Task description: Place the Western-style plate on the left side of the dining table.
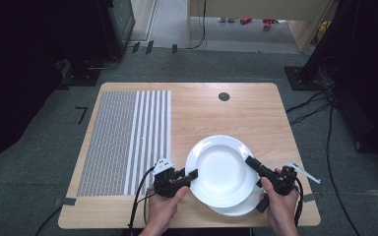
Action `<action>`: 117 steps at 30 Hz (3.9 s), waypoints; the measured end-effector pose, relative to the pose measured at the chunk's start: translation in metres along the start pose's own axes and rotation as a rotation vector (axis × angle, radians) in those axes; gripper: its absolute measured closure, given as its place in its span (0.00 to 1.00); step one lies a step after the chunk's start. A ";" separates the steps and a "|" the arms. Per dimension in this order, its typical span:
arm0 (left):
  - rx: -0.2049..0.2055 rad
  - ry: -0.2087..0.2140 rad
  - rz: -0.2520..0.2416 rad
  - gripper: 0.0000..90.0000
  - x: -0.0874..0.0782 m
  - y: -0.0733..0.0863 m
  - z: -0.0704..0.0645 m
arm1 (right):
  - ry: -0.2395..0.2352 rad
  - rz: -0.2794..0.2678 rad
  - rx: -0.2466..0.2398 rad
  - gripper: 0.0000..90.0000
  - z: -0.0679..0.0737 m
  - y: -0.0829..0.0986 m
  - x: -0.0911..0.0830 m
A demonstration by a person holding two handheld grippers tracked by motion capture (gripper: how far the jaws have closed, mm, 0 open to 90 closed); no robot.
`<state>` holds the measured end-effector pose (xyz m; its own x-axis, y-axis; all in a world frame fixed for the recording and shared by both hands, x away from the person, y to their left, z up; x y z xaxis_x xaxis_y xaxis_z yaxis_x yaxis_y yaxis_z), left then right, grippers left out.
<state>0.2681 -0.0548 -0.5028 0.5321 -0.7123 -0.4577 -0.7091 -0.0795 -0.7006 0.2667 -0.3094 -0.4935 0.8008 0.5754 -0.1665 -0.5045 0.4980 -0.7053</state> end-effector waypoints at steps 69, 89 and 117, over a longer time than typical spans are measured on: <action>-0.247 -0.115 -0.217 0.81 -0.143 -0.102 0.163 | -0.120 0.157 -0.038 0.90 0.138 0.036 0.203; -0.296 -0.181 -0.217 0.82 -0.142 -0.108 0.212 | -0.111 0.230 0.004 0.90 0.134 0.054 0.256; -0.371 -0.269 -0.147 0.80 -0.106 -0.100 0.276 | -0.017 0.307 0.071 0.89 0.096 0.082 0.320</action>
<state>0.4103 0.2212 -0.5347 0.7055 -0.4726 -0.5282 -0.7083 -0.4447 -0.5482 0.4502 -0.0220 -0.5381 0.6026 0.7162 -0.3520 -0.7433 0.3433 -0.5742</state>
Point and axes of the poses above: each handheld gripper's, and its own axes: x roughly forward along the jaws, y roughly out of its underside, z roughly to its left, the point moved 7 cm from there along x, roughly forward along the jaws, and after that the axes turned 5 degrees about -x, right-handed, at the moved point
